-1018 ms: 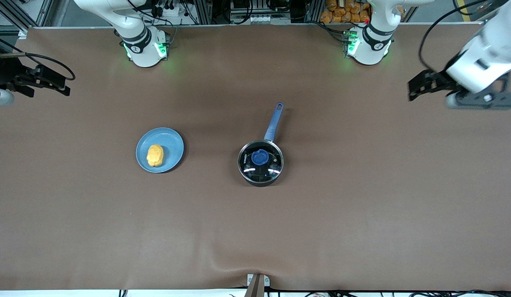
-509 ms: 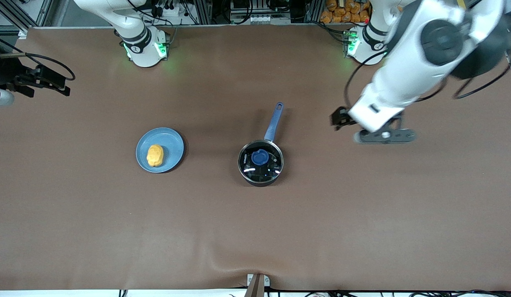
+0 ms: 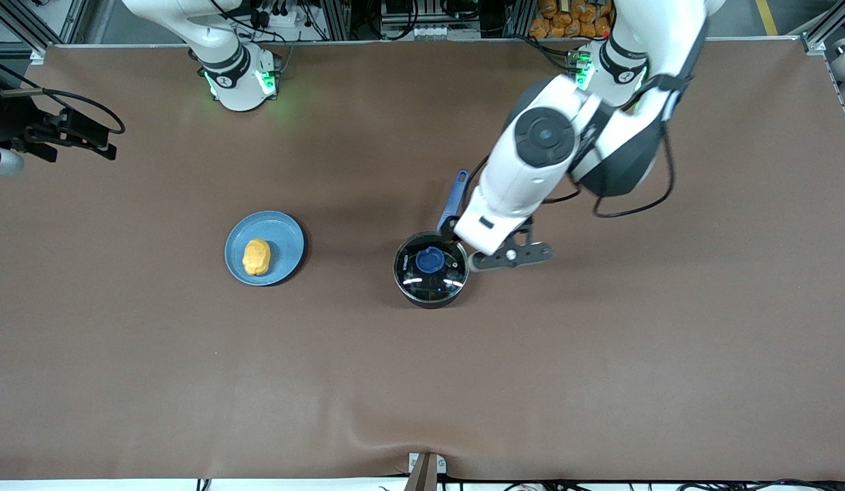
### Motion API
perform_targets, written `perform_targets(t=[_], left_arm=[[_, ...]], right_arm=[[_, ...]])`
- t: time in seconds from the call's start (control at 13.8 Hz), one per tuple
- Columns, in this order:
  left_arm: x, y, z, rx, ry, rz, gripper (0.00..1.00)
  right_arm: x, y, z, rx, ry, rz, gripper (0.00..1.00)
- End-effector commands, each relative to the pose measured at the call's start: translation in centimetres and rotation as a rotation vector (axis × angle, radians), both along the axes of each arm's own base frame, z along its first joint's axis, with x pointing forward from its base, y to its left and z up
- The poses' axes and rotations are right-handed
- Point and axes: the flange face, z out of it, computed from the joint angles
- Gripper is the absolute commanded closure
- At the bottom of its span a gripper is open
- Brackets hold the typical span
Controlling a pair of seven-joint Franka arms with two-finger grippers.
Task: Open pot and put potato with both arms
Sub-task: 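Reach the left gripper to the lid knob while the right gripper reaches the potato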
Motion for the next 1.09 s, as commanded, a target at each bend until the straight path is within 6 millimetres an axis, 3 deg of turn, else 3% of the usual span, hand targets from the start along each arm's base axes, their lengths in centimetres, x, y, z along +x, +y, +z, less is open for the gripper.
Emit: perform_targets(t=[0.0, 0.07, 0.15, 0.29, 0.51, 0.8, 1.02], left_arm=[[0.5, -3.7, -3.2, 0.058, -0.048, 0.049, 0.0], [0.0, -4.9, -4.7, 0.098, -0.067, 0.048, 0.0], [-0.2, -5.6, -4.7, 0.102, -0.106, 0.046, 0.0], [-0.3, -6.6, -7.1, 0.089, -0.11, 0.095, 0.0], [-0.7, -7.7, -8.9, 0.085, -0.112, 0.119, 0.0], [-0.9, -8.0, -11.5, 0.102, -0.095, 0.122, 0.0], [-1.0, -8.1, -12.1, 0.103, -0.089, 0.131, 0.0]], right_arm=[[0.3, 0.1, -1.3, 0.015, -0.01, 0.01, 0.0], [0.6, 0.3, -2.4, 0.015, -0.012, 0.012, 0.0], [0.9, 0.5, -3.6, 0.015, -0.016, 0.013, 0.0], [1.4, 0.9, -6.0, 0.015, -0.028, 0.015, 0.0], [2.1, 1.8, -9.1, 0.015, -0.057, 0.025, 0.0], [2.4, 3.3, -13.9, 0.013, -0.078, 0.04, 0.0], [2.3, 4.5, -19.0, 0.008, -0.063, 0.05, 0.0]])
